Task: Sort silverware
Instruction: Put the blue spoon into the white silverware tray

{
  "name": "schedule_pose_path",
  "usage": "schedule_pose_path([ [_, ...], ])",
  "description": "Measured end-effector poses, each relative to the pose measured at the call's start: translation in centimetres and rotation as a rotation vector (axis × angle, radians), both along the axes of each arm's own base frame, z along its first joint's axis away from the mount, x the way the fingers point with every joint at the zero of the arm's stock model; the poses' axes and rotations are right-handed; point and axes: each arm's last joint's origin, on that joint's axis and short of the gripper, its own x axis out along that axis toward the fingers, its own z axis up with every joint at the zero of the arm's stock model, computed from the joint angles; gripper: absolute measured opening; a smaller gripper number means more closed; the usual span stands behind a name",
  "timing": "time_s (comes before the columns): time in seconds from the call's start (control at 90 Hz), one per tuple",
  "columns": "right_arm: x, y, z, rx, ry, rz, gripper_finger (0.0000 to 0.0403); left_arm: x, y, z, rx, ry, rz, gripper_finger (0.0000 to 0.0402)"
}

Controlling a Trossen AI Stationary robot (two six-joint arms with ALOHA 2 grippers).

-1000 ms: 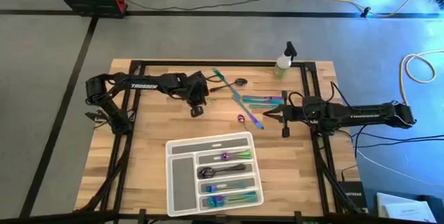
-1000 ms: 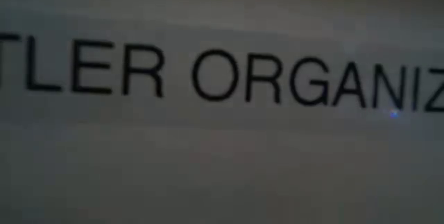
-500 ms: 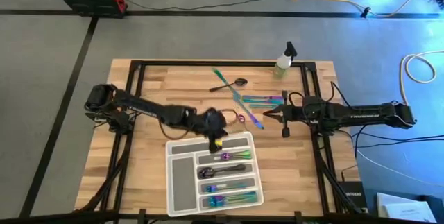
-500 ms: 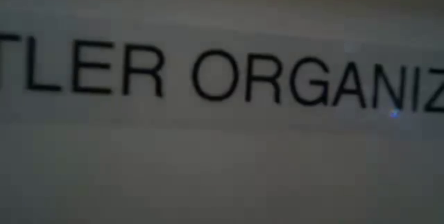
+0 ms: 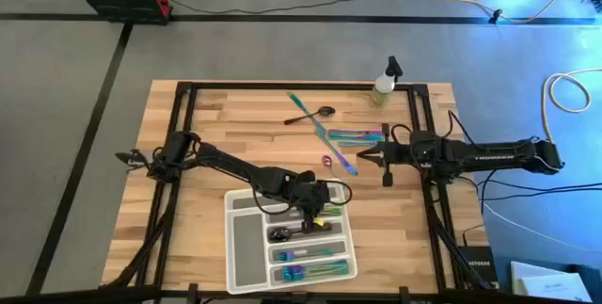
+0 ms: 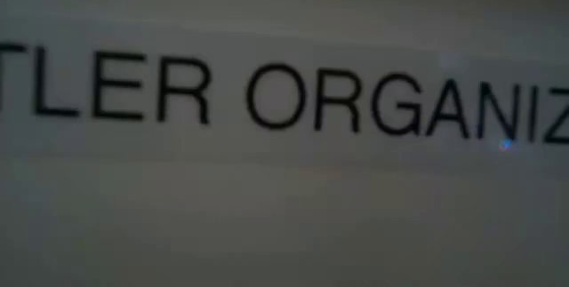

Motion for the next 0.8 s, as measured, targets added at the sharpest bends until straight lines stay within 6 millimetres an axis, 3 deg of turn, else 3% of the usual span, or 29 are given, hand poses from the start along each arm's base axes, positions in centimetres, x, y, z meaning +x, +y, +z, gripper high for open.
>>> schedule_pose_path([
  [0.467, -0.1, 0.0, -0.2, 0.004, 0.026, -0.001, 0.0000, 0.4, -0.3, -2.6, -0.027, 0.065, -0.017, 0.0000],
  [0.8, -0.1, 0.0, -0.4, 0.005, 0.045, -0.001, 0.0000, 0.5, -0.6, -2.6, -0.017, 0.048, 0.008, 0.0000],
])
